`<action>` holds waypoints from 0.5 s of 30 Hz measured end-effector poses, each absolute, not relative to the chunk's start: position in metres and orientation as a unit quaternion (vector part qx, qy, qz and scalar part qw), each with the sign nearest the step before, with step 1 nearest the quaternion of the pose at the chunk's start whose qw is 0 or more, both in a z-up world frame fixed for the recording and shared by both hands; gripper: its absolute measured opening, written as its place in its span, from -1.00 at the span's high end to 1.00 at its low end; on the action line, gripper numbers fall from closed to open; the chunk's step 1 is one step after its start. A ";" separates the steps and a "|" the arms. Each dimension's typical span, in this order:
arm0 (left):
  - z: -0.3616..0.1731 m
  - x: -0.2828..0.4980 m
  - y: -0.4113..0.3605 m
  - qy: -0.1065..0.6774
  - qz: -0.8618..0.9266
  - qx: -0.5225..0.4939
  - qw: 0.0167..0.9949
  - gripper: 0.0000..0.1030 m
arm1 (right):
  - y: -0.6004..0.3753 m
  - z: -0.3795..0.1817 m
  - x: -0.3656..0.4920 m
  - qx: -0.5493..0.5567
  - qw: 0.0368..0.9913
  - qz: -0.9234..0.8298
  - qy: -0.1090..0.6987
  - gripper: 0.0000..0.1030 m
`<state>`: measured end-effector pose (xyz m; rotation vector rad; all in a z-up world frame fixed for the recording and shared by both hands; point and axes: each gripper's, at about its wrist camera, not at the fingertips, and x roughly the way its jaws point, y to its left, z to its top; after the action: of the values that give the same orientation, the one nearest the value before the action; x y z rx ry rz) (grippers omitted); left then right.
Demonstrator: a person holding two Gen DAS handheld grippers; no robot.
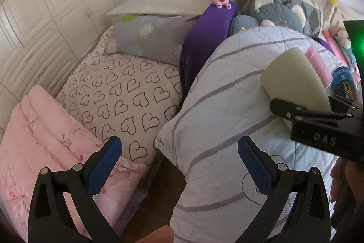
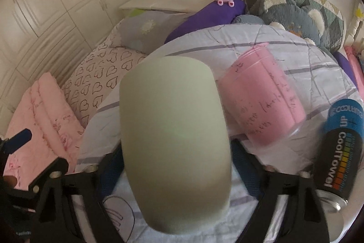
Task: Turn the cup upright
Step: 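Grasp the pale green cup with the right gripper and lift it, then lower the pale green cup onto the table and open the right gripper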
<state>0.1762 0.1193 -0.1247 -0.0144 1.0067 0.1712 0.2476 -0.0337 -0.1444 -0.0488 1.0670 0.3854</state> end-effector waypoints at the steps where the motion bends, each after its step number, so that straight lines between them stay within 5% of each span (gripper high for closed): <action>1: -0.125 0.176 0.119 0.482 0.082 -0.008 0.872 -1.00 | -0.034 -0.144 0.248 -0.022 0.846 0.180 0.502 -0.52; 15: -0.103 0.131 0.101 0.470 0.065 0.001 0.880 -1.00 | -0.096 -0.106 0.176 0.025 0.858 0.177 0.482 -0.52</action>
<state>0.1315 0.1005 -0.1032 0.0021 0.9790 0.1344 0.1757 -0.0960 -0.1058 0.0522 1.0115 0.3726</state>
